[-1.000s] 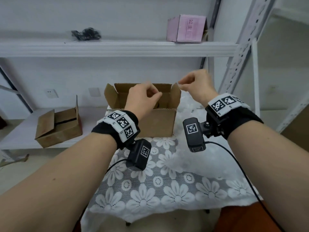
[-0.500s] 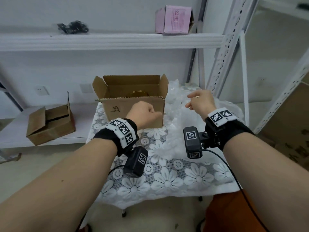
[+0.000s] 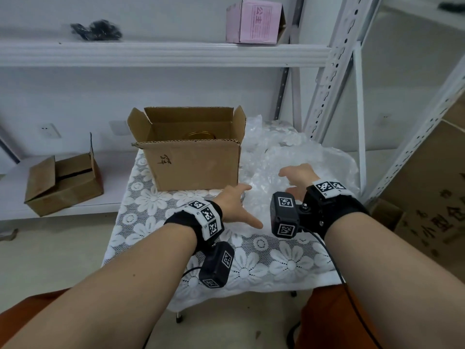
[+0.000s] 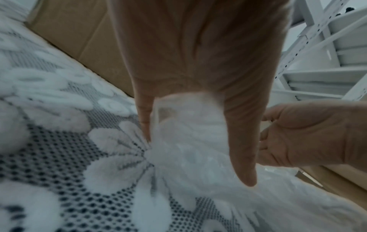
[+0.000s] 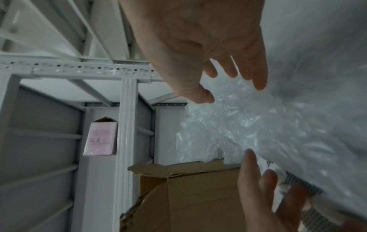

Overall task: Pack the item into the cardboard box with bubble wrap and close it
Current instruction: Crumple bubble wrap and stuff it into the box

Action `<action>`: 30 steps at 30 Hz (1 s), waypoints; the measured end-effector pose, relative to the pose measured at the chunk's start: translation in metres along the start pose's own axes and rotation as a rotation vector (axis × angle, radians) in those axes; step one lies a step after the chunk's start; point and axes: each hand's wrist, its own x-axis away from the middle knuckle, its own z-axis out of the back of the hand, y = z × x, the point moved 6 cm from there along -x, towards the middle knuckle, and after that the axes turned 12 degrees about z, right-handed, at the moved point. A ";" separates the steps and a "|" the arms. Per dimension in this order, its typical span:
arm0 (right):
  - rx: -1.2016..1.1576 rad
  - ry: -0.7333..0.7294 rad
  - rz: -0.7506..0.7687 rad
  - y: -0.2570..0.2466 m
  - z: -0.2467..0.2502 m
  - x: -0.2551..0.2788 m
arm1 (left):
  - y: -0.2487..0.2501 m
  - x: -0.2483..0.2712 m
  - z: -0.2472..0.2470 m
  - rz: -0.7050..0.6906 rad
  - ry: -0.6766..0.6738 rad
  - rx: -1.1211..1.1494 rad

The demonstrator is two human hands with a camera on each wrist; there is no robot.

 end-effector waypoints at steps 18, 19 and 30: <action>-0.137 -0.334 0.243 -0.020 -0.045 0.015 | -0.014 -0.003 0.034 0.067 -0.091 0.983; -0.120 -0.259 0.251 -0.021 -0.039 0.013 | -0.016 0.001 0.034 0.075 -0.170 1.087; -0.062 0.382 0.007 0.032 0.019 -0.017 | -0.016 0.034 0.056 -0.022 -0.168 0.898</action>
